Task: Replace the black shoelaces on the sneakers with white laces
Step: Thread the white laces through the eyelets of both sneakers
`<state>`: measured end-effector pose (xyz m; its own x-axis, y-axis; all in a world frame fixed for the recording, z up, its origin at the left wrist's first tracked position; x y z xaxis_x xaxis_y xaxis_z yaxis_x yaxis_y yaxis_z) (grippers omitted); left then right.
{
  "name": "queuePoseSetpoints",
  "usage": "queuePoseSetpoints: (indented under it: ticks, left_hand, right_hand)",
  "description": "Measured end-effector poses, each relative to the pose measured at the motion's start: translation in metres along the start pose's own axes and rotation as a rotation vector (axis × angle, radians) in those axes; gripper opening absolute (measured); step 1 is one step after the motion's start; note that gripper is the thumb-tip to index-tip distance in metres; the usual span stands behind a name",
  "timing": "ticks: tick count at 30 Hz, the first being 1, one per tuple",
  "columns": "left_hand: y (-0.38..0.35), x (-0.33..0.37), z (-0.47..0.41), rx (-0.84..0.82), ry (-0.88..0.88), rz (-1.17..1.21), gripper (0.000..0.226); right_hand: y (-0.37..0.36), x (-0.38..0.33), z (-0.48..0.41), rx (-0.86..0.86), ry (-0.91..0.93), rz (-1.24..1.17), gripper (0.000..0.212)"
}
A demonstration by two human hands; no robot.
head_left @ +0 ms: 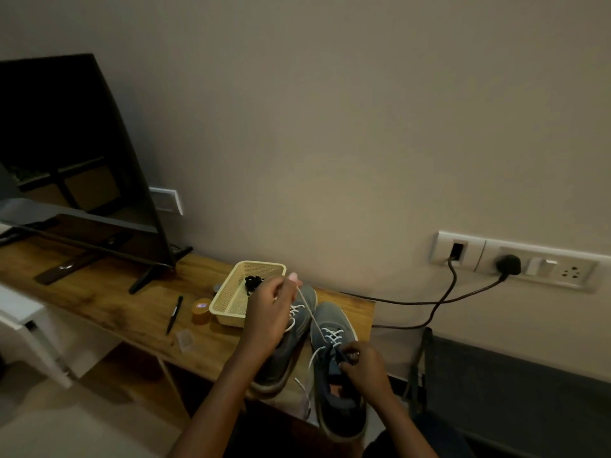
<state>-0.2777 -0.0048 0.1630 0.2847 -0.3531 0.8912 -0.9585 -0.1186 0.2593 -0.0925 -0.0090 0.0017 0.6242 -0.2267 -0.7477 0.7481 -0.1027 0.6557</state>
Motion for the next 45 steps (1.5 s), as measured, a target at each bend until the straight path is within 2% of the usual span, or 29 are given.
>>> queuePoseSetpoints:
  ticks: [5, 8, 12, 15, 19, 21, 25, 29, 33, 35, 38, 42, 45]
  left_hand:
    - [0.003, 0.022, 0.011, 0.131, 0.048, 0.330, 0.024]
    - [0.000, 0.018, 0.015, 0.120, 0.051, 0.389, 0.018]
    - [-0.014, -0.007, 0.020, 0.012, 0.030, 0.194, 0.003]
    - [-0.031, -0.042, 0.028, 0.023, 0.122, 0.159, 0.009]
    - [-0.066, -0.086, 0.035, -0.052, 0.162, 0.008, 0.022]
    - [-0.082, -0.100, 0.038, -0.085, 0.129, -0.117, 0.015]
    - [-0.099, -0.106, 0.039, -0.098, 0.002, -0.333, 0.009]
    - [-0.112, -0.115, 0.037, -0.165, -0.093, -0.625, 0.011]
    - [-0.124, -0.114, 0.036, -0.158, -0.340, -0.800, 0.009]
    - [-0.129, -0.118, 0.036, -0.177, -0.413, -0.830, 0.005]
    - [-0.130, -0.120, 0.036, -0.190, -0.417, -0.800, 0.017]
    - [-0.127, -0.117, 0.038, -0.144, -0.340, -0.728, 0.029]
    - [-0.131, -0.122, 0.039, -0.155, -0.283, -0.704, 0.028]
  right_hand:
    - [0.001, -0.004, 0.002, 0.021, -0.023, -0.005, 0.020]
    - [0.001, -0.005, 0.001, 0.035, -0.032, -0.002, 0.017]
    - [0.000, -0.004, -0.003, 0.050, -0.021, 0.017, 0.008]
    - [-0.004, 0.000, -0.009, 0.036, -0.020, 0.063, 0.008]
    - [-0.007, 0.008, -0.018, 0.020, -0.043, 0.071, 0.027]
    - [-0.008, 0.014, -0.024, -0.003, -0.085, 0.022, 0.033]
    - [-0.010, 0.026, -0.032, -0.060, -0.178, -0.101, 0.013]
    - [-0.010, 0.038, -0.037, -0.119, -0.298, -0.284, 0.014]
    - [-0.009, 0.047, -0.038, -0.178, -0.378, -0.393, 0.017]
    - [-0.008, 0.046, -0.037, -0.196, -0.394, -0.428, 0.020]
    - [-0.007, 0.044, -0.036, -0.209, -0.400, -0.461, 0.018]
    - [-0.008, 0.045, -0.034, -0.226, -0.412, -0.487, 0.019]
    - [-0.007, 0.043, -0.034, -0.214, -0.407, -0.488, 0.021]
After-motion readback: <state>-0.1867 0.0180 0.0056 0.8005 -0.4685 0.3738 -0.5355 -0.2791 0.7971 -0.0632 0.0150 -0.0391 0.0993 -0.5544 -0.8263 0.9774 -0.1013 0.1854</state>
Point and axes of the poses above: each hand's wrist, its own z-axis away from the middle knuckle, its own y-axis out of the back of the hand, x = y × z, the point moved 6 cm from there along -z, towards the middle knuckle, and after that the axes turned 6 degrees about -y, right-handed, at the moved point
